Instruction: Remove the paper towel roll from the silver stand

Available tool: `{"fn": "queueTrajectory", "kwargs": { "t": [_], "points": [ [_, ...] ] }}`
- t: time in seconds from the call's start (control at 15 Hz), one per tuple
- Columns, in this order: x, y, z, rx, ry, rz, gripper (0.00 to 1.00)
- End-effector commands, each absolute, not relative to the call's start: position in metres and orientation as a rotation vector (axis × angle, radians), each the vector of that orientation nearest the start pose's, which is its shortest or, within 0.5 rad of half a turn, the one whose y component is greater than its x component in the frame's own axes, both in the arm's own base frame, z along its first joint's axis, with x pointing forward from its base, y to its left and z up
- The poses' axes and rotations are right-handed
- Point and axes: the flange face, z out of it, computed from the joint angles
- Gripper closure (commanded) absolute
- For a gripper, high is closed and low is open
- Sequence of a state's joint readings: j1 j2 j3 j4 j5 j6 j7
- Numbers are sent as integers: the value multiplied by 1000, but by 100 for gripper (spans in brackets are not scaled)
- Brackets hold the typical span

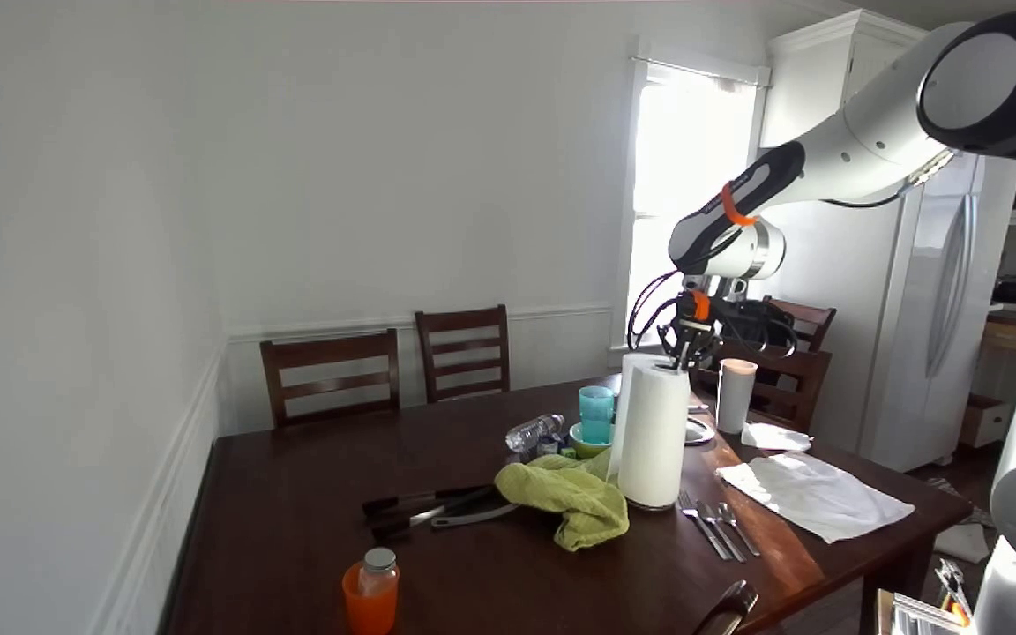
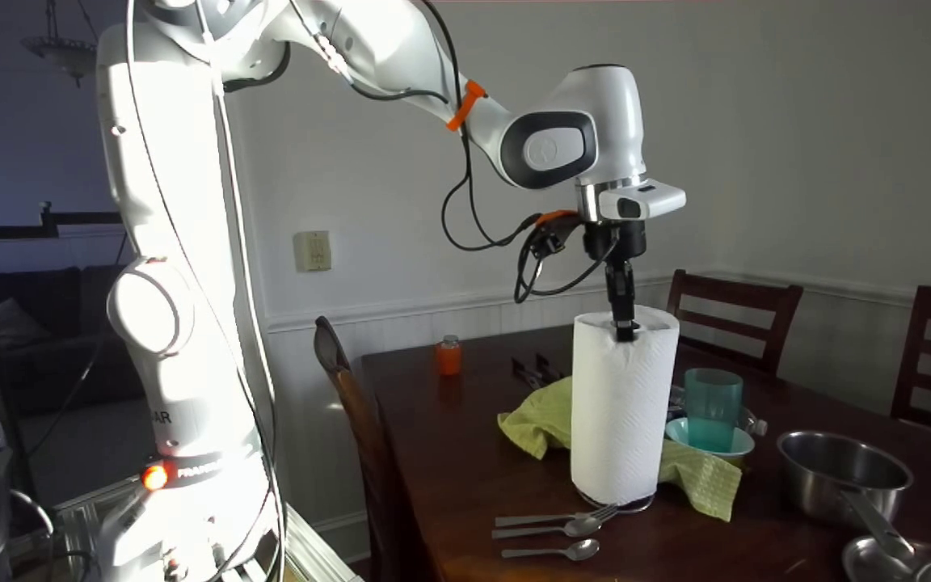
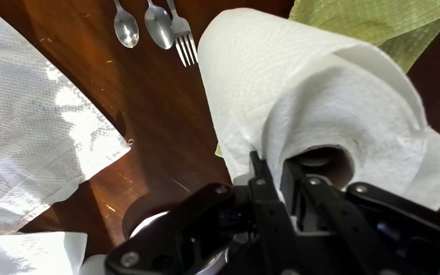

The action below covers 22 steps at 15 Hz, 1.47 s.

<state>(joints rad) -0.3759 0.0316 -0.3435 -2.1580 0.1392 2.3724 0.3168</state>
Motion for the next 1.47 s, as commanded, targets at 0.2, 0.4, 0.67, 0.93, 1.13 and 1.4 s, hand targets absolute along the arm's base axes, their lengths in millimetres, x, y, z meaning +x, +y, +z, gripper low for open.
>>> {"fn": "queueTrajectory", "kwargs": {
  "t": [0.2, 0.4, 0.67, 0.93, 1.13, 1.4],
  "points": [
    [419, -366, 444, -2566, 1617, -386, 97],
    [419, -365, 457, -2562, 1603, -396, 97],
    [417, -366, 483, -2582, 1591, -417, 97],
    [415, -367, 520, -2603, 1562, -437, 97],
    [414, -367, 546, -2617, 1530, -446, 97],
    [417, -368, 551, -2612, 1532, -458, 88]
  ]
}}
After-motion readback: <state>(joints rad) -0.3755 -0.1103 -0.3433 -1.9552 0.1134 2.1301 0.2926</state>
